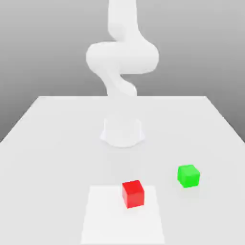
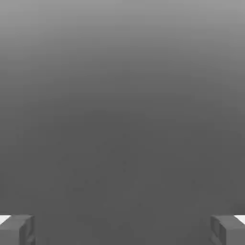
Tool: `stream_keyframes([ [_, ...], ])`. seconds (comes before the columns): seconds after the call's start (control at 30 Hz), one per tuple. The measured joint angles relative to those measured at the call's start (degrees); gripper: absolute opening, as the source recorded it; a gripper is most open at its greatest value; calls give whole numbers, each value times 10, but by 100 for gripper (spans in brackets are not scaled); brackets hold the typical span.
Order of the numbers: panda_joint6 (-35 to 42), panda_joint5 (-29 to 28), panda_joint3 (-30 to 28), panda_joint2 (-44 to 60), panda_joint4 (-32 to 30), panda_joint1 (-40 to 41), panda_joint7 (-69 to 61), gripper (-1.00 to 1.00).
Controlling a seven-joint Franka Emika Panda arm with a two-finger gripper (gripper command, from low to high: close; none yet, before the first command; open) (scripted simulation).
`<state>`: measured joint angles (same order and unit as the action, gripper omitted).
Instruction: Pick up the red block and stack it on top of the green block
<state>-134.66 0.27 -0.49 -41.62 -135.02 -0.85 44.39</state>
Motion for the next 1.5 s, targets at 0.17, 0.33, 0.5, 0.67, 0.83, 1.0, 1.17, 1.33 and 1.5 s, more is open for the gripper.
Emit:
stream_keyframes([
  [0.17,-68,6,-9,102,-74,-19,-34,0],
  [0.33,-135,10,-13,203,-147,-35,-66,0],
  [0.5,-208,8,-12,315,-225,-48,-96,0],
  [0.67,-291,-2,-9,429,-271,-52,-110,0],
  [0.83,-379,6,-1,532,-259,-47,-117,-100],
  [1.0,-378,4,-1,532,-259,-47,-115,-100],
  [1.17,-341,-1,-3,488,-265,-47,-112,-100],
  [1.33,-263,1,5,396,-280,-57,-130,-100],
  [1.5,-231,26,42,349,-295,-137,-248,-100],
])
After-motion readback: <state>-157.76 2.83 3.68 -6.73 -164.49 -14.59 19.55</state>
